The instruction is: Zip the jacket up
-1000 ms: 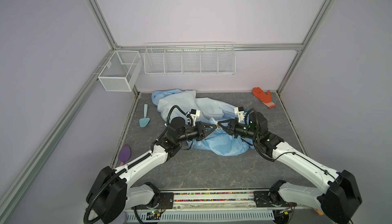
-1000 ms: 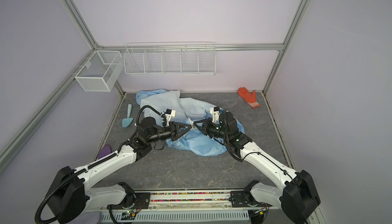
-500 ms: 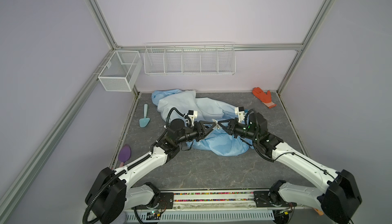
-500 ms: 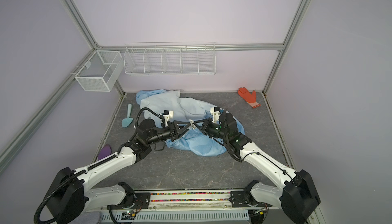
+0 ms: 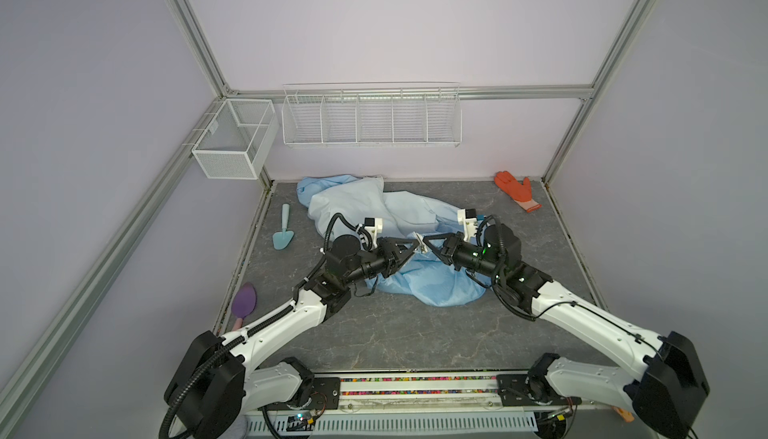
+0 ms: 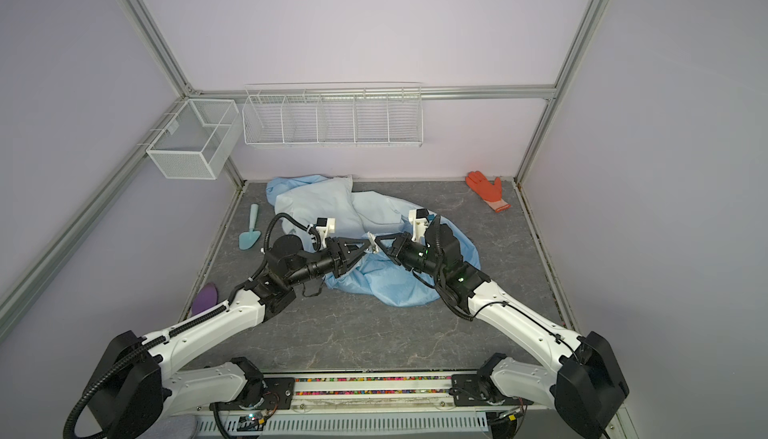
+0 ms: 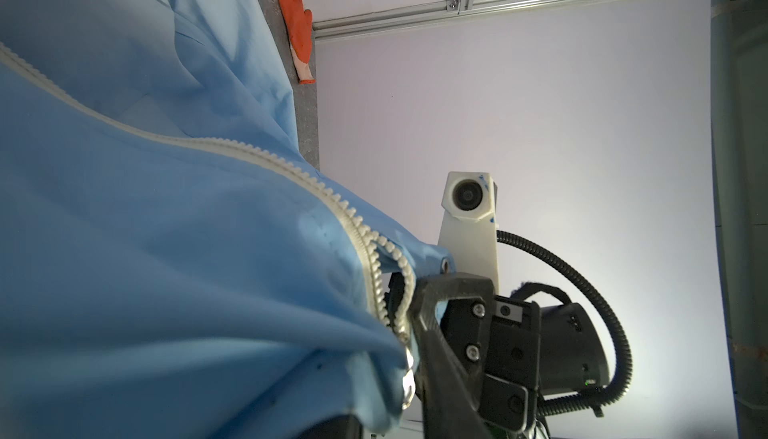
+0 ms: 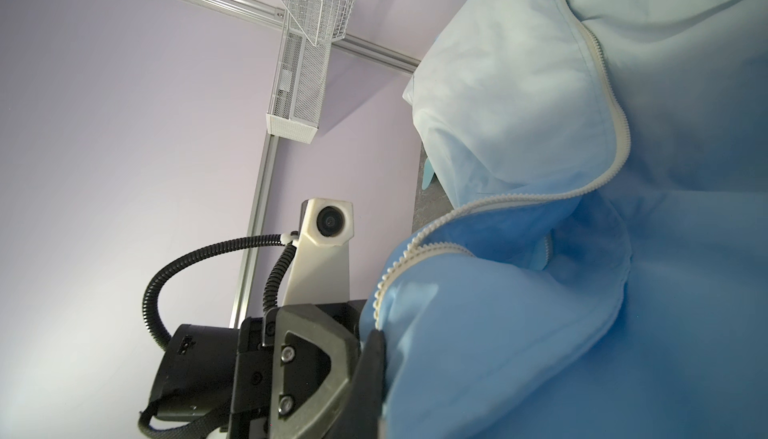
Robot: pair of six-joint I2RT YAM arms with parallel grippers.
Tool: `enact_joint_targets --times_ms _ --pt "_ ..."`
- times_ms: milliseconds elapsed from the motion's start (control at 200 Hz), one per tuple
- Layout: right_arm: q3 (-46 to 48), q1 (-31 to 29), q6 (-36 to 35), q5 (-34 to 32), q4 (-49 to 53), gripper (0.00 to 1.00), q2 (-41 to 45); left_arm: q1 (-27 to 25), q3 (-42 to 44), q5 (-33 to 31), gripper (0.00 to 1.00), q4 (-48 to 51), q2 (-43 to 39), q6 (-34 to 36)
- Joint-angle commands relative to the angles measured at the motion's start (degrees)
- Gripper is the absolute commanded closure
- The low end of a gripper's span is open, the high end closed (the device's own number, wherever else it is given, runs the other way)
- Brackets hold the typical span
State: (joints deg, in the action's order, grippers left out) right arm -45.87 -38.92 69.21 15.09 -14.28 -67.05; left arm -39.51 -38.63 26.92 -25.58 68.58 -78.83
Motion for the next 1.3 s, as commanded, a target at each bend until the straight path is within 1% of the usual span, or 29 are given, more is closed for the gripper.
enact_joint_targets --times_ms 0,60,160,340,460,755,1065,1170,1295 --pt "1.08 -0.59 -0.57 -0.77 -3.77 0.93 2.00 -0.15 1.18 -1.97 0.86 -1.83 -1.38 -0.47" --pt "1.41 -0.55 -0.18 -0.85 -4.39 0.93 2.10 -0.19 1.36 -2.18 0.90 -2.54 -1.64 -0.37" --pt "2.09 -0.57 0.44 -0.60 -6.52 0.93 1.99 -0.22 1.45 -1.71 1.00 -3.81 -1.88 0.02" --pt "2.79 -0.43 2.88 1.14 -12.67 0.94 0.62 -0.30 1.30 -1.44 1.00 -4.74 -3.05 2.28" --pt "2.98 -0.20 5.44 2.12 -17.73 0.94 -1.67 -0.74 0.29 0.28 1.00 -5.38 -2.96 3.06" --pt "0.85 0.12 9.88 2.89 -22.83 0.94 -8.22 -2.24 -1.89 3.31 1.00 -4.57 -1.67 4.10" --pt "0.78 0.77 7.03 0.17 -19.12 0.94 -8.80 -2.24 -1.89 3.31 1.00 -5.58 -3.89 4.76" --pt "1.42 0.70 3.81 -1.38 -17.59 0.94 -8.42 -2.24 -1.97 3.23 1.00 -7.35 -4.25 3.63" --pt "4.11 0.70 1.32 -3.54 -18.61 0.94 -7.61 -2.24 -2.31 3.14 1.00 -9.30 -4.83 2.20"
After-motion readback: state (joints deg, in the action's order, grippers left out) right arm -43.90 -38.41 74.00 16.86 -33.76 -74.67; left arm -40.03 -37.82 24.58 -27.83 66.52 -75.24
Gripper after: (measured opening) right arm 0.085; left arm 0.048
